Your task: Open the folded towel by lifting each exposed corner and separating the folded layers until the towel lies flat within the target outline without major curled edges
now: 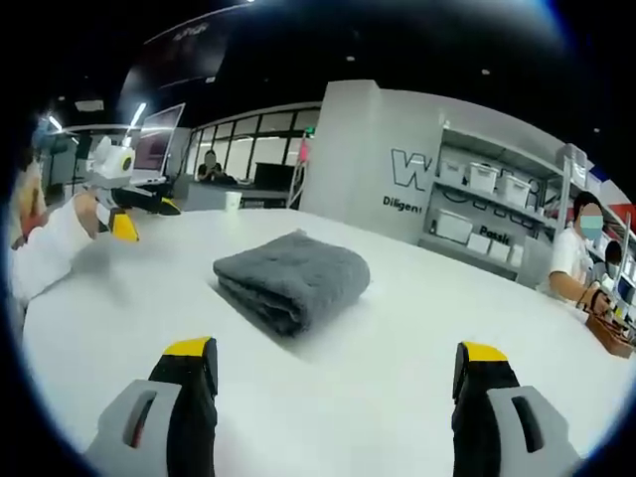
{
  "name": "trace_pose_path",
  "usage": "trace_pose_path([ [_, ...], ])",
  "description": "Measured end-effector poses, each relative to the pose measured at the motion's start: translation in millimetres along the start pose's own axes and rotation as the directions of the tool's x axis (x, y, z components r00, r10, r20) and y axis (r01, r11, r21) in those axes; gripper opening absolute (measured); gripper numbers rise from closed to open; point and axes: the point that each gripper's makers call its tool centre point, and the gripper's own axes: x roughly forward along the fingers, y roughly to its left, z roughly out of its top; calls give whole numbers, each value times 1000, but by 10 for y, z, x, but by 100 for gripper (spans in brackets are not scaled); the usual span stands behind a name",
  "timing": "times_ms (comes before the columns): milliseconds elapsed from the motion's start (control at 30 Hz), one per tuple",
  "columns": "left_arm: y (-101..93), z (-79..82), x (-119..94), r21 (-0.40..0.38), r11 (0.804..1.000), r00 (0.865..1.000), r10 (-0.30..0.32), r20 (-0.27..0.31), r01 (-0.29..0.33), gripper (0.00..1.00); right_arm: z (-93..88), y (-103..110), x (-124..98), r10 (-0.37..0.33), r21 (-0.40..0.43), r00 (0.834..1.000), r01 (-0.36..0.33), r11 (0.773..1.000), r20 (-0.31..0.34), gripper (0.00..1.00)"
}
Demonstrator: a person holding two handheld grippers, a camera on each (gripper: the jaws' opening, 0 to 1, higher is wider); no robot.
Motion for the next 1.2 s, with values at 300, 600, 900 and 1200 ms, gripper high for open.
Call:
trace_pose_path([
  [300,-4,-19,11,-8,1000,1000,-7,-8,7,100,89,199,155,46,-73,999,-47,996,-19,100],
  [600,-5,-17,14,-9,1000,1000,-11,-8,11,100,342,447,346,109,-175,994,-111,978,-21,100],
  [900,-18,-6,2,-15,1000,1000,-16,-2,16,100,541,784,624,193,-234,981,-195,953,-34,100],
  [1200,-1,22,-25,-18,1000,1000,-13,9,13,100,508,1120,966,237,-309,968,-252,917,-85,99],
])
